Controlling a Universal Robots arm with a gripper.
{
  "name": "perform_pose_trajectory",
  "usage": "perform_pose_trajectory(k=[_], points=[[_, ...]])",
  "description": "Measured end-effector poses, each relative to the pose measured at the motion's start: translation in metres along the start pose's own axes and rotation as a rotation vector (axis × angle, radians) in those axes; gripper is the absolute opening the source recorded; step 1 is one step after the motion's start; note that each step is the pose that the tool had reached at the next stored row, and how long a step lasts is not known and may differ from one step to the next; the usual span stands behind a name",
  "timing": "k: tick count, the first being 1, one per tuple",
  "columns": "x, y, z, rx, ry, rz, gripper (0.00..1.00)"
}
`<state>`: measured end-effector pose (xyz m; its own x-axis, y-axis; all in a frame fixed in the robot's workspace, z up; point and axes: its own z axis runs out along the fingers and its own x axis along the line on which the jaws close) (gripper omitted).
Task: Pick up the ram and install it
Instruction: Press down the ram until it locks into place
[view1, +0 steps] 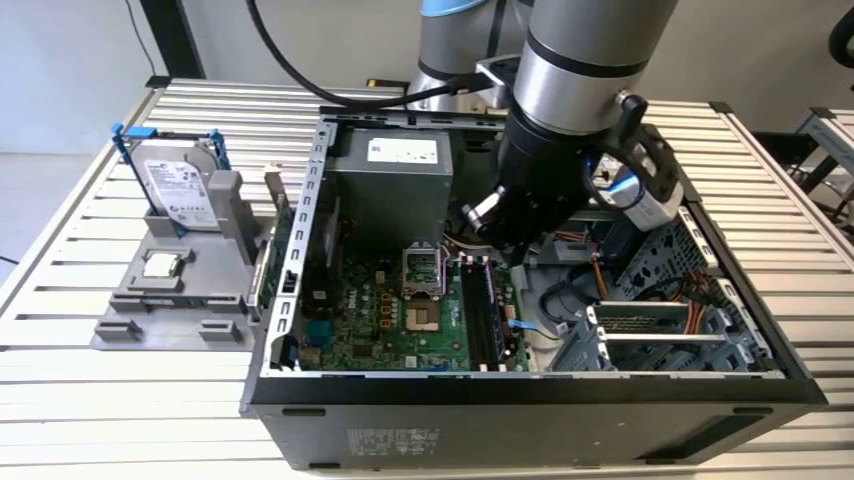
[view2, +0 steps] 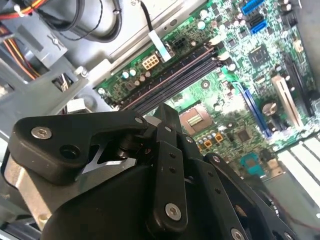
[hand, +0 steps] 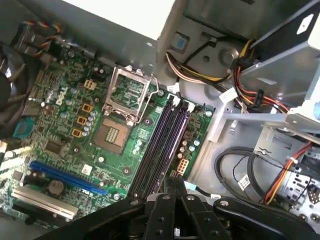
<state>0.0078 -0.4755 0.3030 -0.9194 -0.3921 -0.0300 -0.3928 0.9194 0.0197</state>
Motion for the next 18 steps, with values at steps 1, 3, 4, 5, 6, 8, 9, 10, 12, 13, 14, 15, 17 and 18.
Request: perform_pose_trajectory(k=[1, 3, 4, 5, 6, 8, 9, 10, 12, 13, 14, 15, 17, 18], points=[[0.0000, 0.0000, 0.0001, -0.0006, 0.0003, -0.018, 0.00], [0.0000, 0.0000, 0.0000, -0.0022, 0.0008, -0.047, 0.00], [0.0000, -0.0001, 0.0000, -0.0044, 0.0012, -0.059, 0.00], [0.0000, -0.0001, 0.0001, -0.0075, 0.0015, -0.069, 0.00], [0.0000, 0.0000, 0.0001, -0.0103, 0.0018, -0.080, 0.00], [0.0000, 0.0001, 0.0002, -0.0122, 0.0028, -0.109, 0.00], [0.0000, 0.0000, 0.0002, -0.0129, 0.0032, -0.128, 0.00], [0.0000, 0.0000, 0.0003, -0.0134, 0.0036, -0.145, 0.00], [0.0000, 0.0000, 0.0002, -0.0144, 0.0046, -0.182, 0.00], [0.0000, 0.0000, 0.0002, -0.0150, 0.0050, -0.202, 0.00], [0.0000, 0.0000, 0.0003, -0.0155, 0.0054, -0.219, 0.00], [0.0000, 0.0000, 0.0003, -0.0160, 0.0058, -0.237, 0.00], [0.0000, 0.0000, 0.0002, -0.0171, 0.0067, -0.273, 0.00], [0.0000, 0.0000, 0.0002, -0.0177, 0.0072, -0.292, 0.00]])
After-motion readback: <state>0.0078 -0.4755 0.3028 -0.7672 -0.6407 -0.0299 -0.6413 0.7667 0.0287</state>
